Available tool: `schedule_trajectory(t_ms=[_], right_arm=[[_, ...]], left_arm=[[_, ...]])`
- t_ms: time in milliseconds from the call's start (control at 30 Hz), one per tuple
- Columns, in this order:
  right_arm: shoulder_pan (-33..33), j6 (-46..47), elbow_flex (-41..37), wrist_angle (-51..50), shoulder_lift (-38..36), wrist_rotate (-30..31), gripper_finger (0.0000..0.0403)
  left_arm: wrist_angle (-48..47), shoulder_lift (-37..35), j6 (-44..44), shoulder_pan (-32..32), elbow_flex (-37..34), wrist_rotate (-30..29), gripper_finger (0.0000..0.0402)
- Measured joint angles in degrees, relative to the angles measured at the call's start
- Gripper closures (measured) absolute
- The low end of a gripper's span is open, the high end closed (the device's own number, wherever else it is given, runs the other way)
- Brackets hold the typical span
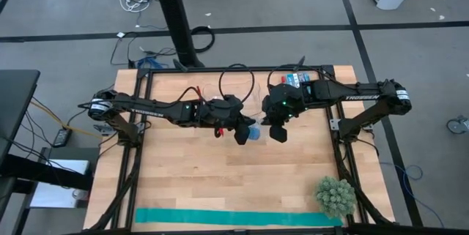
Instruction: Roll bandage
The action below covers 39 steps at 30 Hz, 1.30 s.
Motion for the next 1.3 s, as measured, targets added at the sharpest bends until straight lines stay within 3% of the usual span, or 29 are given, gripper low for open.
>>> schedule_trajectory(t_ms=[533, 1100, 1300], right_arm=[[0.00, 4.36, -0.04, -9.39, -0.22, -5.60, 0.0403], [0.04, 4.44, -0.13, -11.66, -0.18, -5.95, 0.0402], [0.07, 4.43, -0.15, -8.53, -0.25, -5.92, 0.0358]], left_arm=[[-2.25, -2.15, 1.23, 0.00, 0.02, -3.67, 0.0401], [-5.82, -4.97, 2.30, 0.01, 0.11, -7.06, 0.0401], [-5.75, -4.99, 2.30, -0.02, 0.11, -7.25, 0.0401]])
